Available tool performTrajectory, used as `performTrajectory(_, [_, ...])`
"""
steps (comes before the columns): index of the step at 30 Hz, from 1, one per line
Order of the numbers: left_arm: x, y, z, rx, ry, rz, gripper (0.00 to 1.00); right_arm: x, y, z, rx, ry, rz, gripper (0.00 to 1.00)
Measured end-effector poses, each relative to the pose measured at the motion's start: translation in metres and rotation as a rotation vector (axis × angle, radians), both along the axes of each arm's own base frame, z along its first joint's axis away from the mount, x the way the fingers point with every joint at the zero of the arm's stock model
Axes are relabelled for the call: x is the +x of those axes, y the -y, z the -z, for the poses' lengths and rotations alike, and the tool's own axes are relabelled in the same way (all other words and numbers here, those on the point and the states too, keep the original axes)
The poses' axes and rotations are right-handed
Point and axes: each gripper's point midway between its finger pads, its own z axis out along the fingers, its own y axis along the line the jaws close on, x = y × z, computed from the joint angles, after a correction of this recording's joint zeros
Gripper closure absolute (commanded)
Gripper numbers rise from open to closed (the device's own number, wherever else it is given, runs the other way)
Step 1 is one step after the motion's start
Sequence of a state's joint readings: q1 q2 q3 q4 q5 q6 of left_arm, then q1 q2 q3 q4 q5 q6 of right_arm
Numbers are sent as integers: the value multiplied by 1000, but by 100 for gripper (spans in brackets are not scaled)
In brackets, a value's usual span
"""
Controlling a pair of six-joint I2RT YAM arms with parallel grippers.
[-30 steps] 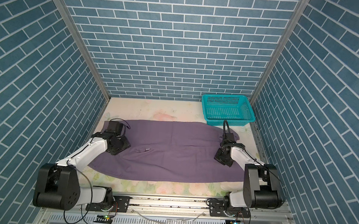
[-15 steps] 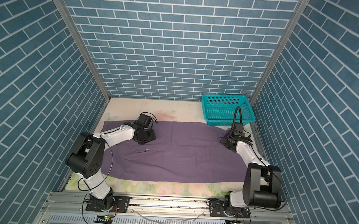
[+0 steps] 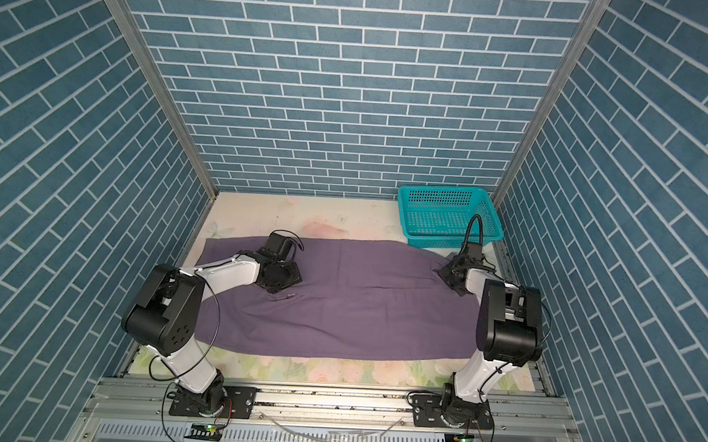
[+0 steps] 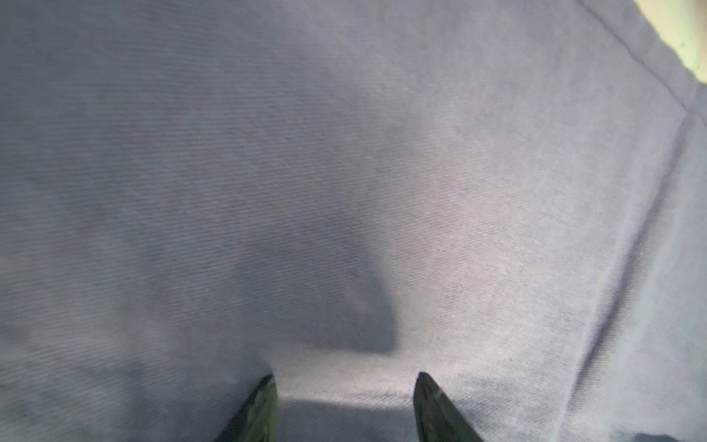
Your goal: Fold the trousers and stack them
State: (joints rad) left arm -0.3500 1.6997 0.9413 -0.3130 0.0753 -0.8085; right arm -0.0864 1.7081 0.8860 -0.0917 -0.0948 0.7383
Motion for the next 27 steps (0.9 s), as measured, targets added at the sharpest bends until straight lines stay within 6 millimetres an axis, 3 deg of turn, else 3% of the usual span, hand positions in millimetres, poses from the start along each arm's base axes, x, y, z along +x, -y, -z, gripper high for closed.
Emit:
performTrajectory(3, [1,-10,0,4,8,-20,41,-17,11,0,-13,-8,66,100])
performTrajectory(10, [1,-25,1,26,18,-29,41,-86,20,7,-6,-45,186,100])
performTrajectory(15, [-7,-60,1,8,36,-96,42,-104,29,1,-25,-60,221,100])
performTrajectory(18, [-16,-76,1,32,27,-126,43,-100,33,-10,-47,-53,207,100])
performTrajectory(20, [-21,-83,2,57,9,-136,49,-90,34,-21,-60,-41,185,93])
performTrajectory(24, [-30,-96,2,72,-9,-152,50,-50,35,-46,-65,17,122,85])
performTrajectory(27, [-43,-106,3,86,-32,-172,51,-24,30,-46,-36,25,68,91])
